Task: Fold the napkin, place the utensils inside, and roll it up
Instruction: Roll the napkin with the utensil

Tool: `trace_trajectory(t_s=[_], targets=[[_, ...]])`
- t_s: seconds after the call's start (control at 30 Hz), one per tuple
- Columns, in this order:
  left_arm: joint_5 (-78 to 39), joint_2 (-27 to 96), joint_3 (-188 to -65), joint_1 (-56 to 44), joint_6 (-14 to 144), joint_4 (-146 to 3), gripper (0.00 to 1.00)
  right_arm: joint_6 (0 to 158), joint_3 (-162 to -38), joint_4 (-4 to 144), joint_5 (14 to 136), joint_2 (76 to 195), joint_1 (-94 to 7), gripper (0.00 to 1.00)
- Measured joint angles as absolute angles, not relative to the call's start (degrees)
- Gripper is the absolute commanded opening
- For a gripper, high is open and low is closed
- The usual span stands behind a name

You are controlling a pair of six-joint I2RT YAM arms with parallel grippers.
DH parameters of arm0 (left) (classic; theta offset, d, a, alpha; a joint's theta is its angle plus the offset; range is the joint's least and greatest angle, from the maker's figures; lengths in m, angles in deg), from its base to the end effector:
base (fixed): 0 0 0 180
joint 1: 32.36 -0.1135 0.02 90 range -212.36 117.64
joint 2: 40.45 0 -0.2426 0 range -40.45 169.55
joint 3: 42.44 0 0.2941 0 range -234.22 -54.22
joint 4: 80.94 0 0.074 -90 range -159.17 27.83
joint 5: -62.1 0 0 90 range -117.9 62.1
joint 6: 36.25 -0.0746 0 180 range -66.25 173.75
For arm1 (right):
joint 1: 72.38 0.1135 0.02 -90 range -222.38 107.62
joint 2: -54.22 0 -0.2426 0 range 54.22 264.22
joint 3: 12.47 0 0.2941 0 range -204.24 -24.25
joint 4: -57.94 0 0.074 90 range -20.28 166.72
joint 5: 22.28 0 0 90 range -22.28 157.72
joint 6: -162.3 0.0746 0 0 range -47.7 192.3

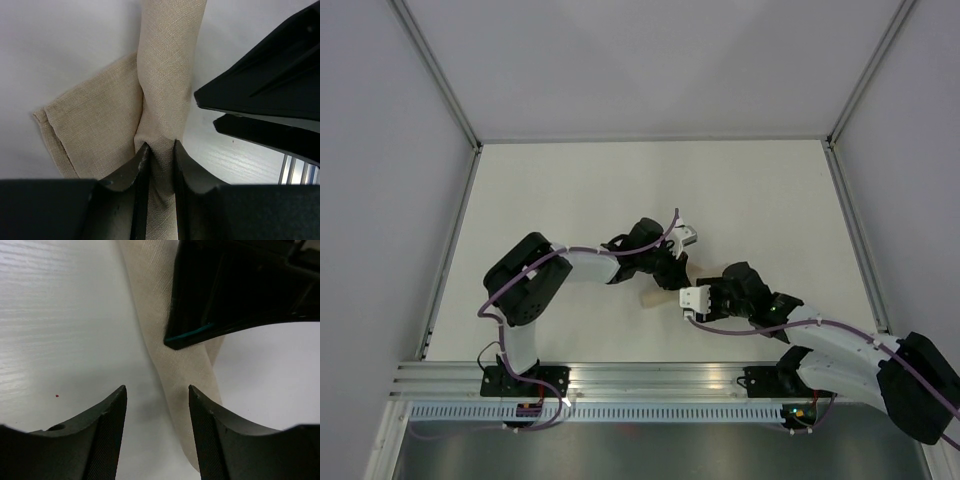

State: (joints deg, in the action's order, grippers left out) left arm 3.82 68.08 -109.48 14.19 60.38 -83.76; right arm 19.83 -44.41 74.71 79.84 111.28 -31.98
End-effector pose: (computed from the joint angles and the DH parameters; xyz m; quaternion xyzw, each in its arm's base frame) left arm 0.2636 -0.3353 0.0628 0.4072 0.7745 -0.4068 0.2623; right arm 0.1907 0.1829 0.0941 -0.6876 0.5946 0.0533 0.4132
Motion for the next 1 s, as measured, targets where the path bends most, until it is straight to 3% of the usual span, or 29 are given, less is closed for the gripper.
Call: trace_trajectory(t_s=[0.3,0.4,0.43,0.53,0.7,0.83,1.0], targets=[[5.64,69.00,-110.60,13.56,60.53,-82.64,0.02,17.82,-41.35,63.41,73.11,119.28,-29.44,0.54],[6.12,69.53,-111.17,13.03,60.56,-82.31,0.02,17.29,-41.35,59.80,71.69,121.92,-29.35,0.40],[6.32,69.70,-111.34,12.86,60.56,-82.18,0.02,16.81,-41.35,58.71,71.16,122.77,-29.35,0.24],[6.80,69.99,-111.76,12.35,60.56,-81.81,0.03,16.31,-41.65,56.29,69.96,124.35,-29.38,0.14],[6.97,69.99,-111.73,11.41,60.73,-81.72,0.24,15.50,-43.95,57.49,69.72,126.62,-29.35,0.04],[6.43,68.50,-109.99,10.54,61.96,-81.72,0.45,15.57,-47.71,61.88,71.51,128.52,-29.35,0.03],[0.90,63.23,-104.74,9.56,64.99,-81.42,0.56,15.72,-51.95,67.61,74.57,130.51,-29.46,0.03]])
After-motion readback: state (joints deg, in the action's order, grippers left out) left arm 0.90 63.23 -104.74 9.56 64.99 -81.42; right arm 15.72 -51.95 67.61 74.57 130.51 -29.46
